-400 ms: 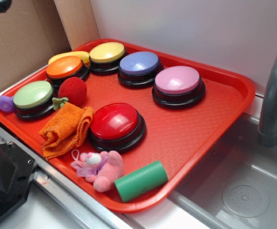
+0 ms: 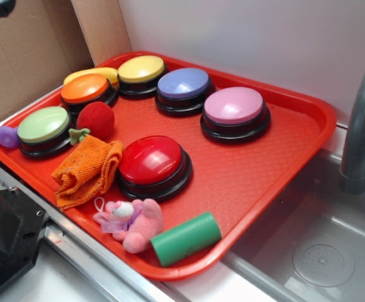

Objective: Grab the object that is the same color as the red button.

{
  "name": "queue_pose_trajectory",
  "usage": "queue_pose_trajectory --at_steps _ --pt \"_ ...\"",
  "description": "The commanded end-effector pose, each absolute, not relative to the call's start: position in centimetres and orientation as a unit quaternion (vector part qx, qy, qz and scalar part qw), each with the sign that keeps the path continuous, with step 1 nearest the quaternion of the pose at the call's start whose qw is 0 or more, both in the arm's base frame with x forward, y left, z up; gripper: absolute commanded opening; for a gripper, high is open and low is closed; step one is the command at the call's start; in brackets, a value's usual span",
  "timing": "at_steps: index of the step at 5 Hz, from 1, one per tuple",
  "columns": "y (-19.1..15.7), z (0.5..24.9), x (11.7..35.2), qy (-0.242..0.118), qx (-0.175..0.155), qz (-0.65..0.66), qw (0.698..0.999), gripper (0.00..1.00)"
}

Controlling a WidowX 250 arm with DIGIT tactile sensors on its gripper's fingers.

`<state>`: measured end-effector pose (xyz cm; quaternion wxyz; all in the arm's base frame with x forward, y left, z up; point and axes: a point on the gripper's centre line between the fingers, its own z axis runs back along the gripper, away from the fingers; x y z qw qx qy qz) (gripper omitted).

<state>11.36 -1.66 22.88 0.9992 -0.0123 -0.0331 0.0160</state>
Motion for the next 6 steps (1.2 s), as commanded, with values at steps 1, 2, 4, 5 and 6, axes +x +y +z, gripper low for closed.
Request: queue_pose_trajectory --at_steps 1,2,4,5,6 --pt "-0.1 20.2 14.2 -0.053 0.044 0.003 0.998 1.0" --pt "1.0 18.3 15.1 -0.069 0.081 0.005 0.994 1.0" --pt "3.1 14.5 17.6 -0.088 0.127 0.012 0.988 1.0" --pt "5.0 11.1 19.2 -0.069 0.139 0.027 0.987 1.0" --pt "6.0 9.0 20.4 -0.067 0.13 0.02 0.989 1.0"
